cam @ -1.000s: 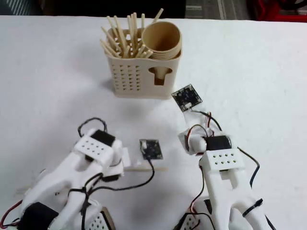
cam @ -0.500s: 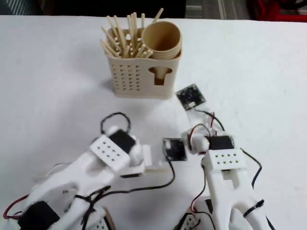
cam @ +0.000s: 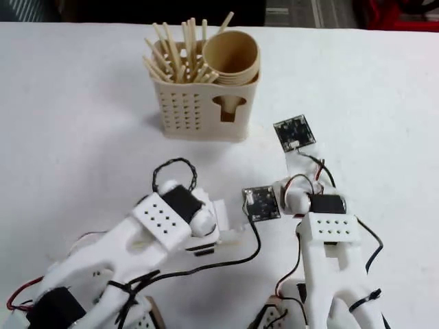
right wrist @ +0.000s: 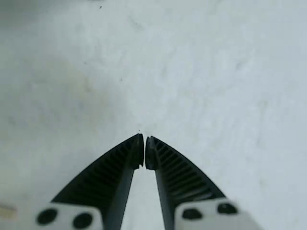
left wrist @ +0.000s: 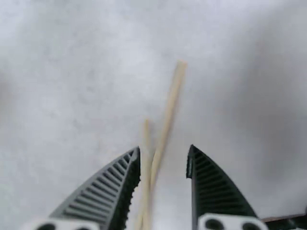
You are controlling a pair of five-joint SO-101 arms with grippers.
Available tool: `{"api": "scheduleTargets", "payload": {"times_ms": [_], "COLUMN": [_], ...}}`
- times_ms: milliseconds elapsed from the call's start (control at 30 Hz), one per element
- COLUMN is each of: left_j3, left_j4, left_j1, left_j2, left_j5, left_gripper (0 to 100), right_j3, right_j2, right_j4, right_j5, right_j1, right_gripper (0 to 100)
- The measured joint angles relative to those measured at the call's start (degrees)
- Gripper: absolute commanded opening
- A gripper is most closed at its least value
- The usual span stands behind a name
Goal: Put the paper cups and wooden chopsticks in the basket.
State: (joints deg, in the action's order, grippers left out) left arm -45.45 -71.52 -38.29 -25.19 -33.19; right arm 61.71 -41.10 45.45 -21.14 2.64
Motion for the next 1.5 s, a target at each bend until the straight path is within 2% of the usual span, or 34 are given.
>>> {"api": "scheduleTargets", "payload": {"times_ms": [267, 533, 600, 733, 1000, 1300, 1500], "left_j3": [0.0, -0.7, -2.5, -7.0, -15.4, -16.1, -15.8], "left_j4": [-2.5, -4.0, -4.0, -2.9, 5.8, 9.4, 9.7], "left_j1": [0.3, 13.7, 15.1, 15.5, 14.3, 14.3, 14.3], "left_j2": [0.0, 0.0, 0.0, 0.0, 0.0, 0.1, 5.0], "left_j5": [0.9, -7.5, -8.9, -9.8, -9.8, -7.8, -7.5], "left_gripper": [19, 20, 20, 20, 23, 23, 15], "right_j3": [0.0, 0.0, 0.0, 0.0, 0.0, 0.0, 0.0], "right_j2": [0.0, 0.0, 0.0, 0.0, 0.0, 0.0, 0.0], "right_j4": [-0.1, -0.1, -0.1, -0.1, -0.1, -0.1, -0.1], "right_j5": [0.0, 0.0, 0.0, 0.0, 0.0, 0.0, 0.0], "right_j1": [-1.1, -1.1, -1.1, -1.1, -1.1, -1.1, -1.1], "right_gripper": [2.5, 2.5, 2.5, 2.5, 2.5, 2.5, 2.5]}}
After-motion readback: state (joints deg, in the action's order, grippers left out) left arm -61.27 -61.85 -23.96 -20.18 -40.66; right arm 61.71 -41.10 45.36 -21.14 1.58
